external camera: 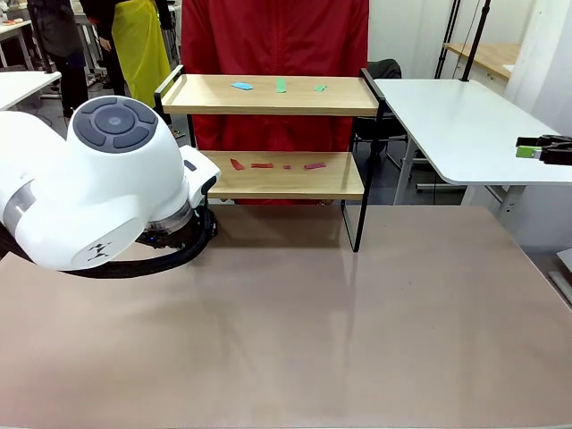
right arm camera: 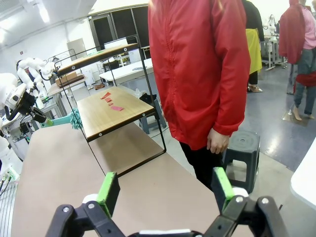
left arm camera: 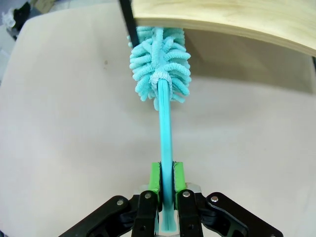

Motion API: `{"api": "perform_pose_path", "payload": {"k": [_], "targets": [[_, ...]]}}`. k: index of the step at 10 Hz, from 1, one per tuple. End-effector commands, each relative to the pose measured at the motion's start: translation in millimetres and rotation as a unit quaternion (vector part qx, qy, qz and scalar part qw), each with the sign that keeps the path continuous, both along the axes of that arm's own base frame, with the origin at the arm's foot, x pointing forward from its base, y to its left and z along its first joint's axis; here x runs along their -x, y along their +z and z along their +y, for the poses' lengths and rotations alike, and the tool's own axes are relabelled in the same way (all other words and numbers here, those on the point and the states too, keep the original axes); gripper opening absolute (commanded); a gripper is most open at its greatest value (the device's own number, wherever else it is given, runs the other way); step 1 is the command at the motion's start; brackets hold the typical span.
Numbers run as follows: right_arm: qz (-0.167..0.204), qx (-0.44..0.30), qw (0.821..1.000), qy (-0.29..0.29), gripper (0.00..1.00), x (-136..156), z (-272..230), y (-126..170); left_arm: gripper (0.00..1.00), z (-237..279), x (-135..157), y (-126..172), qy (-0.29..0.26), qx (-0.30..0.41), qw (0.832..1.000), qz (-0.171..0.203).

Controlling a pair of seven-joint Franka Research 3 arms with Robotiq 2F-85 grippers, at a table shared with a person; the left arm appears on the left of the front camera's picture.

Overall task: Clean the shelf.
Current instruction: Clean the specific section of the Shelf indicated by the human with the Duster.

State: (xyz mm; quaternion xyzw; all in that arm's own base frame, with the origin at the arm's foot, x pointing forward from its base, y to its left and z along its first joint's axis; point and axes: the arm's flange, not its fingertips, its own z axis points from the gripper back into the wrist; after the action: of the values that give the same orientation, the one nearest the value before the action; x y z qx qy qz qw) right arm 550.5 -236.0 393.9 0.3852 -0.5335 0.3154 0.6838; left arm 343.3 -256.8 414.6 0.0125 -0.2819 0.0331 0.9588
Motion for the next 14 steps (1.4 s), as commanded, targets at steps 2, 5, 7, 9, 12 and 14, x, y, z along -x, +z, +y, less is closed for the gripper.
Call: {"api": "perform_pose_path", "payload": {"k": [2, 5, 7, 9, 12, 14], "targets": [[-0.002, 0.001, 1.000, 0.002, 1.00, -1, 1, 3, 0.13, 30, 9, 2, -0.076, 0.002, 0.997, -0.002], [-0.002, 0.001, 1.000, 0.002, 1.00, -1, 1, 3, 0.13, 57, 9, 12, -0.149, 0.001, 0.989, 0.001], [-0.002, 0.001, 1.000, 0.002, 1.00, -1, 1, 3, 0.13, 79, 5, 15, -0.223, 0.039, 0.974, 0.014], [-0.002, 0.001, 1.000, 0.002, 1.00, -1, 1, 3, 0.13, 93, -1, 12, -0.243, 0.063, 0.968, 0.028], [-0.002, 0.001, 1.000, 0.002, 1.00, -1, 1, 3, 0.13, 51, -35, 23, -0.216, 0.038, 0.975, 0.020], [-0.002, 0.001, 1.000, 0.002, 1.00, -1, 1, 3, 0.13, 57, -38, 23, -0.231, 0.048, 0.972, 0.023]]}}
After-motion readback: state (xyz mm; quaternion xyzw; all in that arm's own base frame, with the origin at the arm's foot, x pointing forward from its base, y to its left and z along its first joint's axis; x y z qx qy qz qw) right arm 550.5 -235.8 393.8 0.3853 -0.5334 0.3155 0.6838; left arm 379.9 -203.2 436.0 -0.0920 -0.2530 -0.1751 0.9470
